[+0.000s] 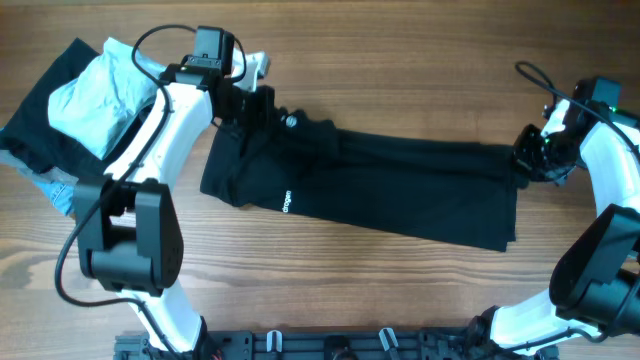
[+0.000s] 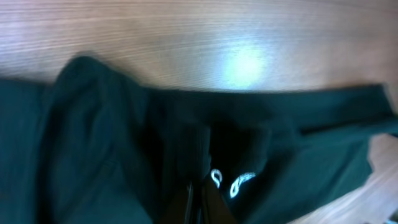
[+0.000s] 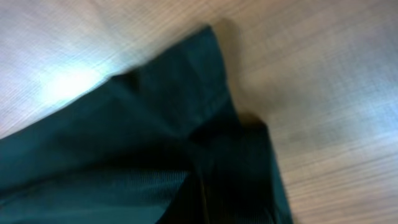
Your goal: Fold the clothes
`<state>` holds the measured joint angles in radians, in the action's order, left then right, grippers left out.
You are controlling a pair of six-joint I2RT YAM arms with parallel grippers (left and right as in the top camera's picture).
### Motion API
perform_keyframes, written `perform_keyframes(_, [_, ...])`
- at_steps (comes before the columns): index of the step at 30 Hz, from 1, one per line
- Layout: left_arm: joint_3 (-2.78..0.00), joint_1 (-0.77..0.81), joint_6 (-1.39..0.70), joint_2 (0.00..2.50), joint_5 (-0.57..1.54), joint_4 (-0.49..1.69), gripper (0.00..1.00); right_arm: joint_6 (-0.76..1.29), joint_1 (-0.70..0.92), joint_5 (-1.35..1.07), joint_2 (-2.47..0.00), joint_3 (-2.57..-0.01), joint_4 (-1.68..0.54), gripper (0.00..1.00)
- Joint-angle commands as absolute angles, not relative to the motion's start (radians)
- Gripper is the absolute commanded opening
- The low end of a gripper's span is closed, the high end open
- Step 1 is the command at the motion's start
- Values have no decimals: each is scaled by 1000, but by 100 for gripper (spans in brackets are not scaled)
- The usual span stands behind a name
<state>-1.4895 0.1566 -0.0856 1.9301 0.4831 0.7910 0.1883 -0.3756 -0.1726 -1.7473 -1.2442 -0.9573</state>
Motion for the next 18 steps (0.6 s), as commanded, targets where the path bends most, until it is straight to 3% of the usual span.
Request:
perform_keyframes(1, [-1493,152,-29,1885,336,927,4,219,-380,-73,-1721,-1240,-1071,4])
perform_keyframes(10, [-1493,152,-30,1885,271,1176,6,209,-380,-66,-1721,-1240,-1209,4])
perform_keyframes(11, [-1493,152,-30,1885,271,1202,15,209,-380,-66,-1721,-1240,-1210,5])
perform_keyframes(12, [-1493,152,-30,1885,271,1225,33,210,-380,-66,-1721,-1240,-1211,10])
perform_keyframes(13, [-1493,152,-30,1885,271,1236,59,209,-380,-66,-1721,-1240,-1211,30])
perform_keyframes(14, [-1493,152,-30,1885,271,1238,67,208,-380,-66,-1721,-1240,-1214,41])
perform_keyframes(15, [-1493,152,-30,1885,271,1227,71,208,-380,-66,-1721,-1240,-1215,50])
perform_keyframes(16, [-1493,152,-30,1885,271,1200,70,209,-380,-66,-1721,-1240,-1214,50])
perform_keyframes(18, [-1493,152,-30,1885,317,1151,59,209,-380,-67,-1721,-1240,-1207,51])
